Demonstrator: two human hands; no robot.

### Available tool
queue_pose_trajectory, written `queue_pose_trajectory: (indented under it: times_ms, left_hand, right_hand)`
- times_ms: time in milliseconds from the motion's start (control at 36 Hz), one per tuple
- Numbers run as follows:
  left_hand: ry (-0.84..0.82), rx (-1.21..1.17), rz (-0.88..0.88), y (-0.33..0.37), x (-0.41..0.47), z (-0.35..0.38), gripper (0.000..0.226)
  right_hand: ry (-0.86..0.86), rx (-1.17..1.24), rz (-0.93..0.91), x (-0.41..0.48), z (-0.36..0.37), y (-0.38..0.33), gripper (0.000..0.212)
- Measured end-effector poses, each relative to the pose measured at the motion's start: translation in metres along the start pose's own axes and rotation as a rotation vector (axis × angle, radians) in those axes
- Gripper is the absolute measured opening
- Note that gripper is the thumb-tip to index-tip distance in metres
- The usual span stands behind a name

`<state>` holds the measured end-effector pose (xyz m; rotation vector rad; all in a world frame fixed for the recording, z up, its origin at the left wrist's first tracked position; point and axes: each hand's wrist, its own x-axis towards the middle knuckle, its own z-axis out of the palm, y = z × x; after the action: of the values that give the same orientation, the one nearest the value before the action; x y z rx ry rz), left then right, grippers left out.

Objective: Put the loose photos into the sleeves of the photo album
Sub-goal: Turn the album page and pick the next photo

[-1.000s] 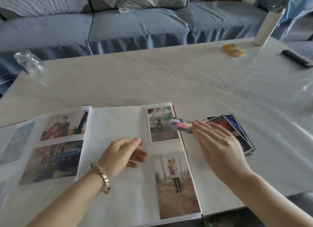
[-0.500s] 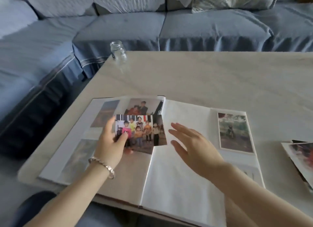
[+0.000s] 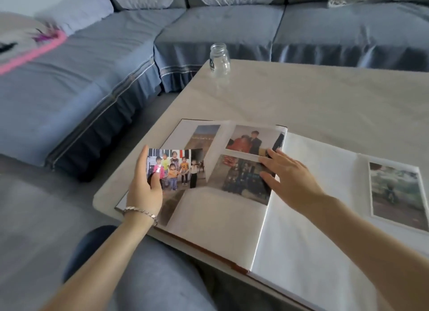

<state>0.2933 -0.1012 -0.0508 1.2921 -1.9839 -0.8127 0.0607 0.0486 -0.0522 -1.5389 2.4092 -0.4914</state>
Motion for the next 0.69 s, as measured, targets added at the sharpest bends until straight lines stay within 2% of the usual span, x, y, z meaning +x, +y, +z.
queue_pose_trajectory:
  times_ms: [278, 361, 500, 583, 694]
  left_hand:
    - [0.079, 0.014, 0.094, -0.028, -0.008, -0.019, 0.056]
    - [0.055, -0.083, 0.117, -0.039, -0.008, -0.025, 0.058]
    - [-0.146, -0.214, 0.087, -0.046, -0.012, -0.035, 0.055]
    - [-0.320, -0.250, -0.001, -0.046, -0.014, -0.039, 0.053]
    - [-0.423, -0.227, -0.166, -0.049, -0.010, -0.048, 0.059]
  right_hand:
    - [0.001, -0.018, 0.006, 0.001, -0.003, -0.006, 0.042]
    - [0.019, -0.004, 0.003, 0.000, -0.005, -0.008, 0.040]
    - [0.039, -0.005, -0.007, -0.002, -0.006, -0.010, 0.036]
    - [0.044, 0.005, -0.007, -0.002, -0.005, -0.011, 0.036]
    - [0.036, -0.001, -0.007, -0.001, -0.005, -0.011, 0.037]
